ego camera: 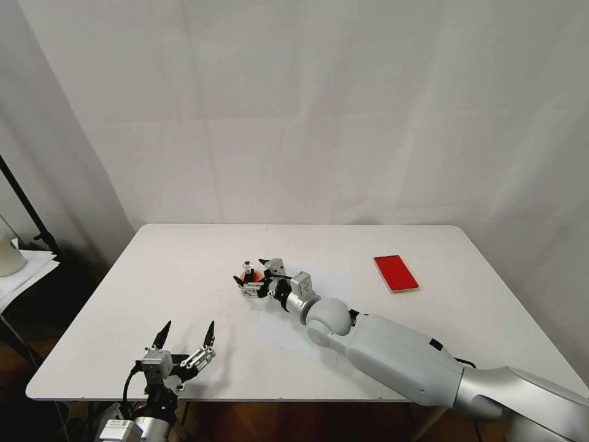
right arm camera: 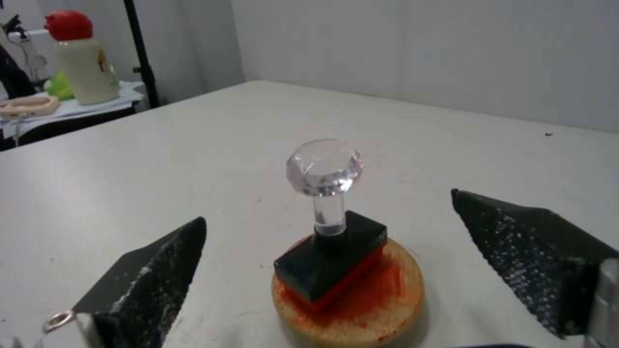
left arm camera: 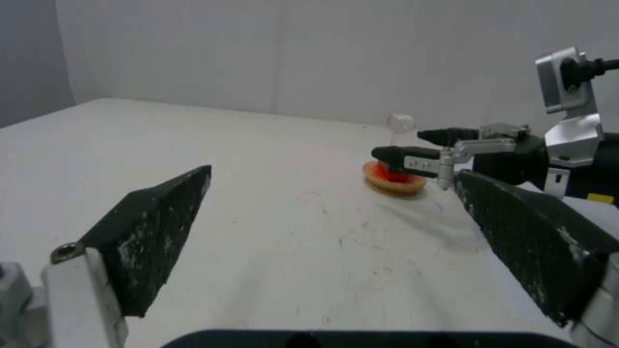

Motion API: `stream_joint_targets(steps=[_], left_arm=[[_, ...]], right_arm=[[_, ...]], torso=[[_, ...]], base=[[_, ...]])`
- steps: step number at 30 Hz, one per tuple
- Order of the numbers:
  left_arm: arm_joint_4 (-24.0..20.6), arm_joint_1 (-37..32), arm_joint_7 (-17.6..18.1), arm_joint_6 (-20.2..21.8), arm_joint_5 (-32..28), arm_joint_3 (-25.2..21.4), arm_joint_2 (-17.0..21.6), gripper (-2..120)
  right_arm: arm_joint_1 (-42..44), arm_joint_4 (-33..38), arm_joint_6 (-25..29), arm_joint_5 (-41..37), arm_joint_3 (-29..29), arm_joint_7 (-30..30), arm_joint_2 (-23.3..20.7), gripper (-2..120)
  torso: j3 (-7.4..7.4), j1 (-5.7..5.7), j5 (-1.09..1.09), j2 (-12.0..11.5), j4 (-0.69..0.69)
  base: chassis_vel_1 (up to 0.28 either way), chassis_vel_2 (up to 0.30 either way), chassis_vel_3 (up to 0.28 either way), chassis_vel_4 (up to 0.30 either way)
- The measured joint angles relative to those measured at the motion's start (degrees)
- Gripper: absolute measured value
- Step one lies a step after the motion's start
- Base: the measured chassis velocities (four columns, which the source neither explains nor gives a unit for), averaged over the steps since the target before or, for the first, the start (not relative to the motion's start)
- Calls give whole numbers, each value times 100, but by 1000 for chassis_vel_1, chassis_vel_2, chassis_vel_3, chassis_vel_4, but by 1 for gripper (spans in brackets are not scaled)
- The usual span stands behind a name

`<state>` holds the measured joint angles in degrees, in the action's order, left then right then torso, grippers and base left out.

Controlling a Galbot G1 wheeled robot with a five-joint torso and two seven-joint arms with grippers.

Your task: Pick up the stamp from the ink pad and place it onto another ink pad.

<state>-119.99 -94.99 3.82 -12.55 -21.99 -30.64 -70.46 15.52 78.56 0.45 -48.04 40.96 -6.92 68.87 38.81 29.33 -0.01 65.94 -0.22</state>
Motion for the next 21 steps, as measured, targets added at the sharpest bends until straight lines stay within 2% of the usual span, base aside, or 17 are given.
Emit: stream_joint_targets(steps=[2,10,15,17,20,21], left_arm=[[0,0,0,0,0,0,0,100],[0,0,0,0,0,0,0,100],[0,1,0,0,0,0,0,100],[0,1,0,0,0,0,0,100],[0,1,0,0,0,0,0,100],[0,1,0,0,0,0,0,100]], right_arm=[[9,76,-14,0,17,-5,-46,106],[11,446,-83,-8,115,-29,-356,114],[36,1051,-165,-50,140,22,-932,114],[54,1179,-173,-50,116,22,-1038,113],[250,1800,-190,39,-190,-85,-1620,110],[250,1800,-190,39,-190,-85,-1620,110]], torso=[[0,0,0,0,0],[0,0,0,0,0],[0,0,1,0,0],[0,0,2,0,0],[0,0,0,0,1],[0,0,0,0,1]], base=[[0,0,0,0],[0,0,0,0],[0,0,0,0],[0,0,0,0],[0,0,0,0],[0,0,0,0]])
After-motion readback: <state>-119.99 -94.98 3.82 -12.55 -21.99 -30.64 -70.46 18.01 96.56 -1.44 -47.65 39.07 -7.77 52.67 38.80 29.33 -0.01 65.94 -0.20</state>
